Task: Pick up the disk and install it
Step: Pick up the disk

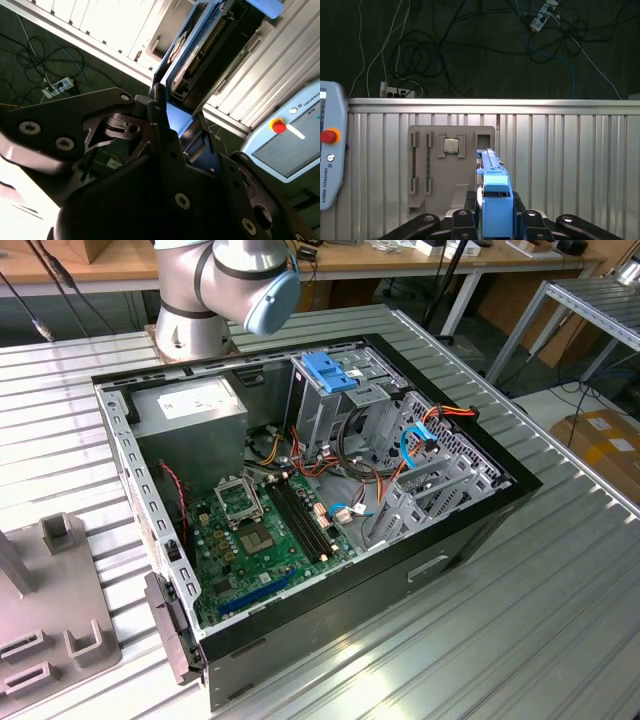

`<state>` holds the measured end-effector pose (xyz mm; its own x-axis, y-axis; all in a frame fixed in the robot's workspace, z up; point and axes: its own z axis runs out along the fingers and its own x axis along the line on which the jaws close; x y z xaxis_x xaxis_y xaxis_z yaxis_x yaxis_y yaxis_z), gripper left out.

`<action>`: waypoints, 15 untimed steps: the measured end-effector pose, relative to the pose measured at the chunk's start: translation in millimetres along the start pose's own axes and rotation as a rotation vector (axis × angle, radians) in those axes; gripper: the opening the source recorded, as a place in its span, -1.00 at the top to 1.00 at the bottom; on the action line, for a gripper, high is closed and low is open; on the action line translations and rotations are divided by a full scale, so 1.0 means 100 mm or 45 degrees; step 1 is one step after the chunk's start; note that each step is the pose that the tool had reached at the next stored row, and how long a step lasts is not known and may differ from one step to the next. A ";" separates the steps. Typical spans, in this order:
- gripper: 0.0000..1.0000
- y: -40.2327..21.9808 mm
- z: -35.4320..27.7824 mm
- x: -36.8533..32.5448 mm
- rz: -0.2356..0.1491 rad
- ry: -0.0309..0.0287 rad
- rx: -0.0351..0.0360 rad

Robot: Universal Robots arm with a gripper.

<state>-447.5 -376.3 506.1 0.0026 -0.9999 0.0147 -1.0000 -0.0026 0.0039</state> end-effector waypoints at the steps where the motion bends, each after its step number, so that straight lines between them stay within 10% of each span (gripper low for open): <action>1: 0.27 -0.025 0.000 0.000 0.000 0.0000 0.0000; 15: 0.27 -0.477 -0.002 0.001 0.000 0.0000 0.0000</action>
<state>-399.8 -376.3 506.1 0.0026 -0.9999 0.0147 -1.0000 -0.0026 0.0038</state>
